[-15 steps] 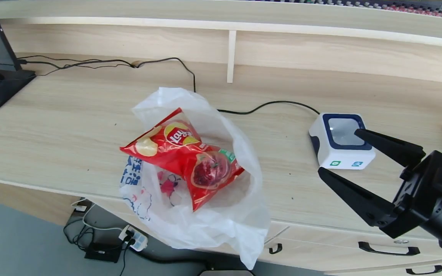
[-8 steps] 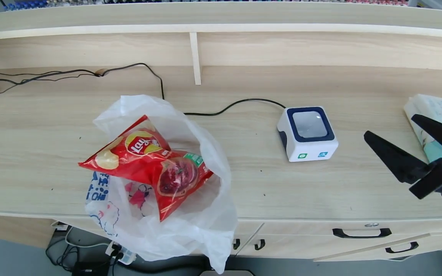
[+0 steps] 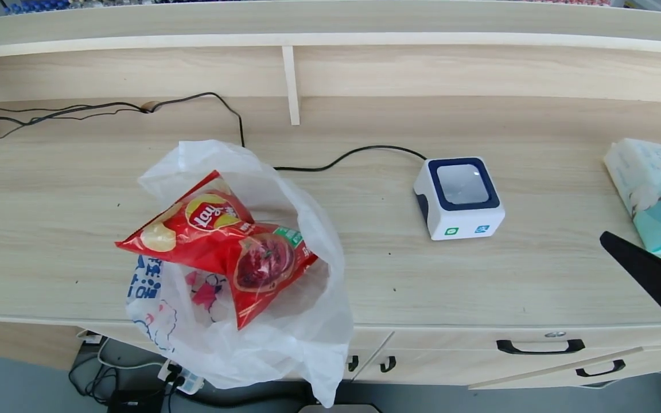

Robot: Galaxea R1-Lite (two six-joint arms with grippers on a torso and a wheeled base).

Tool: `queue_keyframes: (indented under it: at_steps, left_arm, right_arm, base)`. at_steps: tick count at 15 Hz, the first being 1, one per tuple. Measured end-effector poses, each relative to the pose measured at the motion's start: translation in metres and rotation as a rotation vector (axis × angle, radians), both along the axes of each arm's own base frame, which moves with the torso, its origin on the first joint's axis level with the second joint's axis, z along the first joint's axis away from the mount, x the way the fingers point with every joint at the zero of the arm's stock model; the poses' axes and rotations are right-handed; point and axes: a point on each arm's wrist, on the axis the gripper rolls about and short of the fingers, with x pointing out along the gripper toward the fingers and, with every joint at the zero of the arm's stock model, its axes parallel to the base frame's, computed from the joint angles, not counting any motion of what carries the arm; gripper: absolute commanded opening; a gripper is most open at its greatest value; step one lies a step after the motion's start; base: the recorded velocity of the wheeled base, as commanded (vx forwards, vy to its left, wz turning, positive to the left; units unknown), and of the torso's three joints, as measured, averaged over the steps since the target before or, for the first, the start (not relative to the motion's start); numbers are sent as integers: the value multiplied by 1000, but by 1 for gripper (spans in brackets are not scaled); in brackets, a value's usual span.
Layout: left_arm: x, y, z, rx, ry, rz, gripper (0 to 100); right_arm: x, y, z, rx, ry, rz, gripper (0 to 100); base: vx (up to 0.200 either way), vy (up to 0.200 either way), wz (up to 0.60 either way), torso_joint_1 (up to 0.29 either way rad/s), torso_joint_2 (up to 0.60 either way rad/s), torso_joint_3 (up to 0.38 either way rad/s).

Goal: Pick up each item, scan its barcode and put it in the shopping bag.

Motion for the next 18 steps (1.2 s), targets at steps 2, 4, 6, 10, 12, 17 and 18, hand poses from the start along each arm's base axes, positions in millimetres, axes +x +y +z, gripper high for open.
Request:
queue_keyframes:
  at_steps: [2, 4, 6, 10, 12, 17, 18]
  left_arm:
    - [0, 0, 0, 0, 1, -1, 100]
    - [0, 0, -1, 1, 5, -1, 100]
    - [0, 0, -1, 0, 7, 0, 100]
    - [0, 0, -1, 0, 7, 0, 100]
    - [0, 0, -1, 0, 7, -1, 100]
    - [0, 0, -1, -2, 5, 0, 100]
    - [0, 0, 0, -2, 4, 1, 100]
  right_arm:
    - [-1, -8, 10, 10, -22, -49, 100]
    - [4, -17, 20, 15, -30, -59, 100]
    - [10, -28, 25, 1, -28, -61, 100]
    - [31, -52, 19, -23, 40, -153, 100]
    - [45, -66, 17, -52, 71, -203, 100]
    - [94, -88, 29, -55, 160, -202, 100]
    - [100, -90, 24, -42, 223, -196, 100]
  base:
    - [0, 0, 0, 0, 0, 0]
    - [0, -100, 0, 1, 1, 1]
    - [0, -200, 0, 15, 12, 0]
    - [0, -200, 0, 13, 7, 0]
    - [0, -200, 0, 2, 5, 0]
    - [0, -120, 0, 0, 3, 0]
    - [0, 0, 0, 0, 0, 0]
